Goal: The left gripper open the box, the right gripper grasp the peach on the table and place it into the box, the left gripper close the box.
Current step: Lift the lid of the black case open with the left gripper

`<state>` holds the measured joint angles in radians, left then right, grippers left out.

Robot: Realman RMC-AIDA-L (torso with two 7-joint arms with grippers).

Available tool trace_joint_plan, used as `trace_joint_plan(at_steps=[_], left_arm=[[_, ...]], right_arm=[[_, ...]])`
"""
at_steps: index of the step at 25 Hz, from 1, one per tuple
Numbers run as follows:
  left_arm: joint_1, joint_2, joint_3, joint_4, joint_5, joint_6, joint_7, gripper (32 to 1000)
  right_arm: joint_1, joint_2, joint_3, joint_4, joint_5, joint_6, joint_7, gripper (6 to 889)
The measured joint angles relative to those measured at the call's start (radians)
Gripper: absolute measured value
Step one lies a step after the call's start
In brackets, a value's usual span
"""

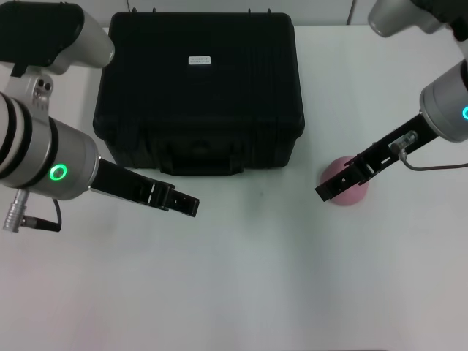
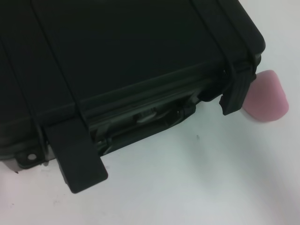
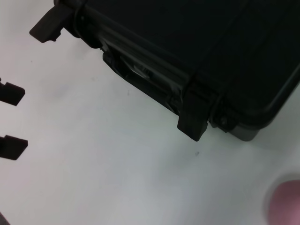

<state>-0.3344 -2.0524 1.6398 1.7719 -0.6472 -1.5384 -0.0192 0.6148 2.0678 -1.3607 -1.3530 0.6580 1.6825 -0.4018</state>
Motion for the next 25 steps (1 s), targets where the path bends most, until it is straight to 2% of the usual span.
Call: trace_joint_plan(at_steps=[14,17,21,25], left_arm=[[-0.003,0.0001,-0.001,0.000,0.001,-0.004,-0.001,880],[-0.008,0.0014,-0.013,0.000,0.008,-0.017,-0.001,879],[-0.034,0.0018,-0.047,-0.004,0.061,-0.054,-0.004,878],[-0.071,0.0015,-0.069,-0.006,0.137,-0.061,-0.027,877]], right_arm=[[0.004,-0.002,0.000,0.003,-0.003,0.005,0.000,830],[0.005,-0.002,0.000,0.003,-0.004,0.005,0.000,829],[0.005,-0.002,0.000,0.005,-0.006,0.005,0.000,828],[0.005,-0.003,0.000,0.010,-0.007,0.004,0.000,827]])
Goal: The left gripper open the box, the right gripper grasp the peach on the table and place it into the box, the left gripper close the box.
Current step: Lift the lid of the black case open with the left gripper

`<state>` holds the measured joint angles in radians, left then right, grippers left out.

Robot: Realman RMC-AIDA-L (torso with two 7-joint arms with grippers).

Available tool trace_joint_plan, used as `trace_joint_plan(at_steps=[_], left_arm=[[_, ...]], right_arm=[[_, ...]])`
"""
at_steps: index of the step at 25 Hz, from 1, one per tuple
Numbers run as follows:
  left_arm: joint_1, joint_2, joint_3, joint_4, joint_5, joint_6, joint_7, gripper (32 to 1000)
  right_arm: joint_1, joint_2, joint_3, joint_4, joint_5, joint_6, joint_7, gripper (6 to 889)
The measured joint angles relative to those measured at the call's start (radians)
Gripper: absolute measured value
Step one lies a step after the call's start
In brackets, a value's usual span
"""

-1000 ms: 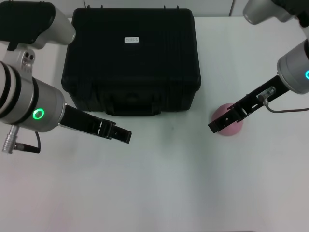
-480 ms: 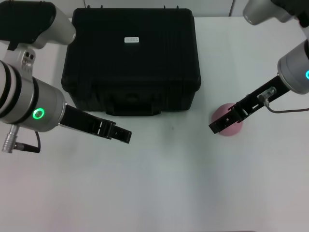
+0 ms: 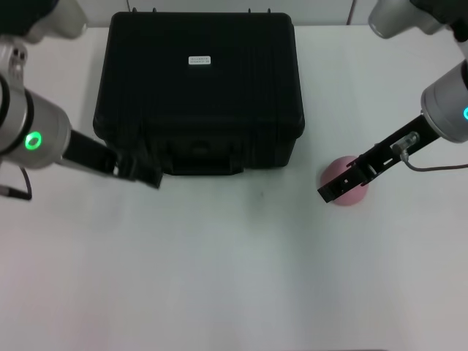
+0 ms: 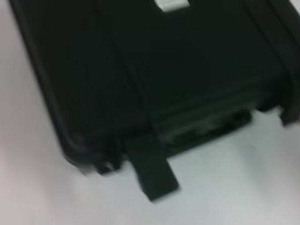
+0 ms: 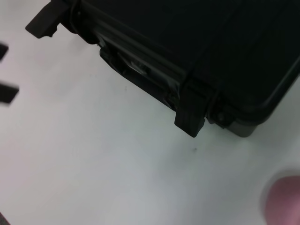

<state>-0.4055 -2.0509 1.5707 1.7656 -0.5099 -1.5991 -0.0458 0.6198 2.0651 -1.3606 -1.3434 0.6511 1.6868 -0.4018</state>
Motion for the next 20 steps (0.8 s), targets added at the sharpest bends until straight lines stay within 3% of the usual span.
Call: trace_joint_plan(at_steps=[7,17,20], left_arm=[[-0.088,-0.0013,-0.015,-0.067,0.105,0.018,-0.040,881],[-0.157,-0.0017,-0.046,-0.163,0.100,0.057,-0.053,881],[-0.164,-0.0013,-0.048,-0.175,0.100,0.069,-0.052,881]], right_arm=[[0.000,0.000,0.000,0.003,-0.001,-0.003,0.000,825],[0.009,0.000,0.000,0.021,-0.001,-0.008,0.000,823],[0.016,0.000,0.000,0.031,-0.001,-0.009,-0.002,822]])
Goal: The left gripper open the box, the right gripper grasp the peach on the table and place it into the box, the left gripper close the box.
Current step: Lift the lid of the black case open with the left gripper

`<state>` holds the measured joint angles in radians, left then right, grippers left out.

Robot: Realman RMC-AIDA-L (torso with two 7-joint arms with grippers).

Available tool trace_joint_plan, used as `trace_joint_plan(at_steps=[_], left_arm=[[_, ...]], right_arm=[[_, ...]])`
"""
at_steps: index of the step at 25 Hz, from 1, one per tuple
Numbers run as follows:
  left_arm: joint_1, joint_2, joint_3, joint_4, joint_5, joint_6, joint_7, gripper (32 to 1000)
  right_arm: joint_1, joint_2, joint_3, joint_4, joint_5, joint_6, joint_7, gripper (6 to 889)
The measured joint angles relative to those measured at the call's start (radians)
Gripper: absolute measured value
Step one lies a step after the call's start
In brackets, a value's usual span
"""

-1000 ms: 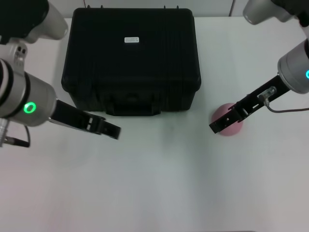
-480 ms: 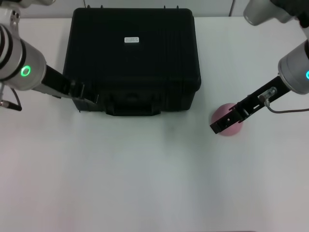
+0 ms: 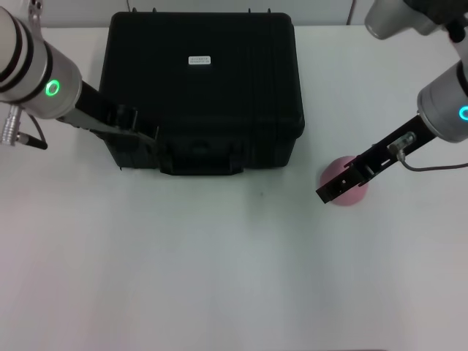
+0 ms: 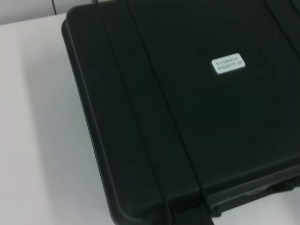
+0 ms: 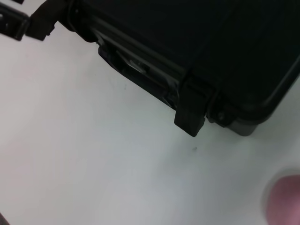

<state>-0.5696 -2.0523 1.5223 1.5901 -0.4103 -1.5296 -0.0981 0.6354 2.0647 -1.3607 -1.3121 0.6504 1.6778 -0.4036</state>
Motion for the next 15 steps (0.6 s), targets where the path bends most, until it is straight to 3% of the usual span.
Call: trace_joint_plan(at_steps=[6,15], left_arm=[[-0.018,-0.0005,-0.004,-0.060,0.007,0.022,-0.002,880],[-0.028,-0.0013,-0.009,-0.104,0.003,0.038,0.000,878]], right_arm=[[0.001,0.000,0.000,0.001,0.000,-0.001,-0.001,821],[0.001,0.000,0.000,0.008,0.000,-0.001,-0.002,818]])
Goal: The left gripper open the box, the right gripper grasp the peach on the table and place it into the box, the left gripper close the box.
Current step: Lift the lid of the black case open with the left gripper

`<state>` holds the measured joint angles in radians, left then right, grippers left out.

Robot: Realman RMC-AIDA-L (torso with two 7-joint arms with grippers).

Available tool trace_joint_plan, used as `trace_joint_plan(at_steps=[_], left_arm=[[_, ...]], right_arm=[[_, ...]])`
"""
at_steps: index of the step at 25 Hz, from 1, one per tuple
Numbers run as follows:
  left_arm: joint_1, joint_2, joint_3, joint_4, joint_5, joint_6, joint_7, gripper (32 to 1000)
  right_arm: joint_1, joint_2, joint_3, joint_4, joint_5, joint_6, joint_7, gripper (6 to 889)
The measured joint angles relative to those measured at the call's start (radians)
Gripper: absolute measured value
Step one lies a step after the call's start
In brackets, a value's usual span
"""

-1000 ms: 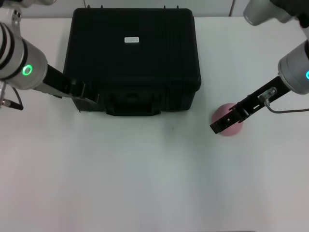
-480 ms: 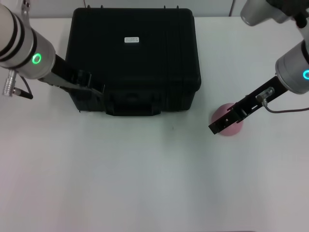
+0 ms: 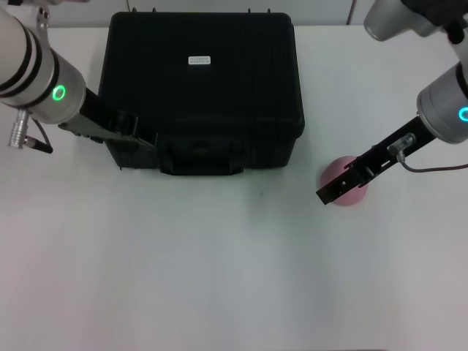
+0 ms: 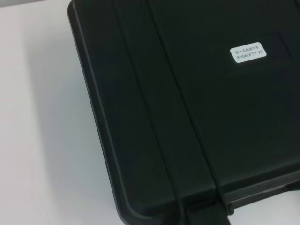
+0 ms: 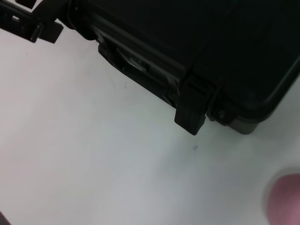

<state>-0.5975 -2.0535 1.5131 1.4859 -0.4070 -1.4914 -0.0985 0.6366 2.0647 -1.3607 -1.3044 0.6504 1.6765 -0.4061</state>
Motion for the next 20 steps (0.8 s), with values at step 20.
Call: trace_joint_plan(at_steps=[20], left_arm=[[-0.022,-0.0005,0.004,-0.033,-0.001,0.002,0.008,780]], right_arm=[[0.003,0.000,0.002,0.004,0.000,-0.002,-0.002,814]])
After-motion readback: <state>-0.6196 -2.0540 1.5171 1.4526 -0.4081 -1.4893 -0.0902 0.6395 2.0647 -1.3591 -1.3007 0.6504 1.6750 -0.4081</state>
